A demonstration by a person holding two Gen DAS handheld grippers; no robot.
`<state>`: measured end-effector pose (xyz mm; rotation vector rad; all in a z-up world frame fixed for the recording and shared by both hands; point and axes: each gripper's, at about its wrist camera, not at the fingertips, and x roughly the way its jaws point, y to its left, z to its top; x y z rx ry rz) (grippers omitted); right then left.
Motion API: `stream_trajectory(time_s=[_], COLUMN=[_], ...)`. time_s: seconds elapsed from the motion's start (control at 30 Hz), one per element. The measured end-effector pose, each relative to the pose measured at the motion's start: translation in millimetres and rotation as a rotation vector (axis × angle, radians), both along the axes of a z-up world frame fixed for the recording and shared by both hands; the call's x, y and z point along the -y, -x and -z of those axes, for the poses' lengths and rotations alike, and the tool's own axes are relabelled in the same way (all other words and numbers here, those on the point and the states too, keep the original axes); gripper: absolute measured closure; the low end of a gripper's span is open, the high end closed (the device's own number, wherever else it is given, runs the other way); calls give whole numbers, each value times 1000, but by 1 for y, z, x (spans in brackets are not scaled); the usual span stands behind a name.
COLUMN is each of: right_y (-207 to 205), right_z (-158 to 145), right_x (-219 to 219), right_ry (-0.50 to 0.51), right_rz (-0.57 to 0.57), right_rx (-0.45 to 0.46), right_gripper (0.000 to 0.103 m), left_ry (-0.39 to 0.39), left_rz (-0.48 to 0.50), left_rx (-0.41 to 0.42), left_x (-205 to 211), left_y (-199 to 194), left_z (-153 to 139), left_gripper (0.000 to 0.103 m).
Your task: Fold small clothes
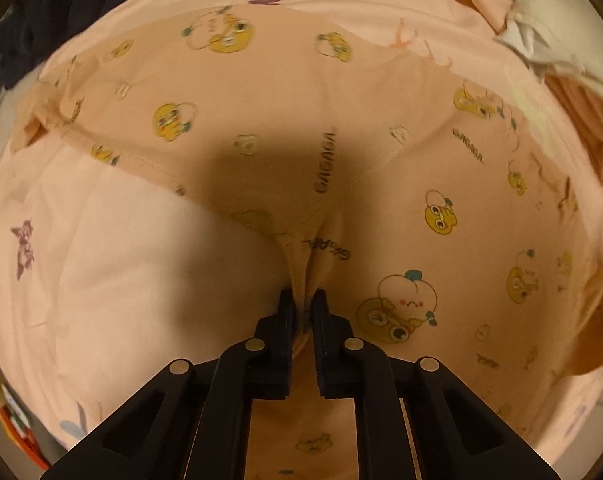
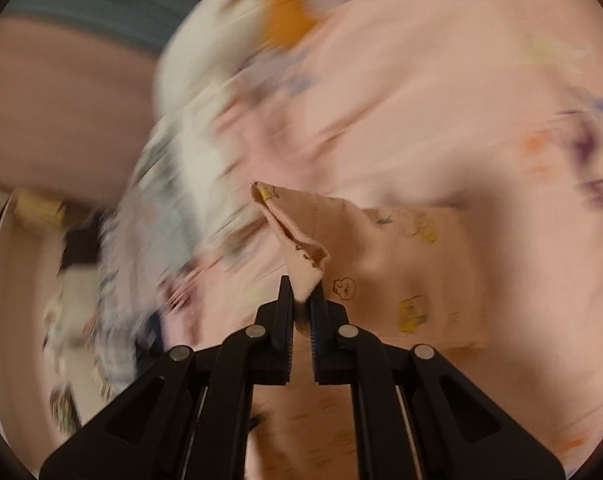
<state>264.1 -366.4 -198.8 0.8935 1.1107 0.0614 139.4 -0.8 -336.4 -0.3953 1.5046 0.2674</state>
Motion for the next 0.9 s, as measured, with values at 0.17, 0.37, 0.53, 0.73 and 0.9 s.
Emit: stream_trajectory(time_s=[0.17, 0.37, 0.53, 0.73, 0.9], right_y=[-27, -40, -16, 6, 22], right_z=[13, 92, 104, 114, 159], right_x=[-153, -291, -256, -159, -114], right_ry=[-82, -75, -108, 115, 259], right_rz=[-227, -467, -365, -194, -159], right_rx=[20, -195, -272, -365, -509], right_gripper=[95, 80, 43, 71, 82], left_ry=[73, 252, 238, 237, 145], left_rz=[-36, -64, -31, 48, 18], left_rx=[33, 49, 119, 187, 70], left_x=[-33, -86, -96, -54, -36], left_y=[13, 19, -13, -78, -96], left_z=[-28, -37, -41, -16, 46], left_gripper=[91, 70, 70, 70, 80])
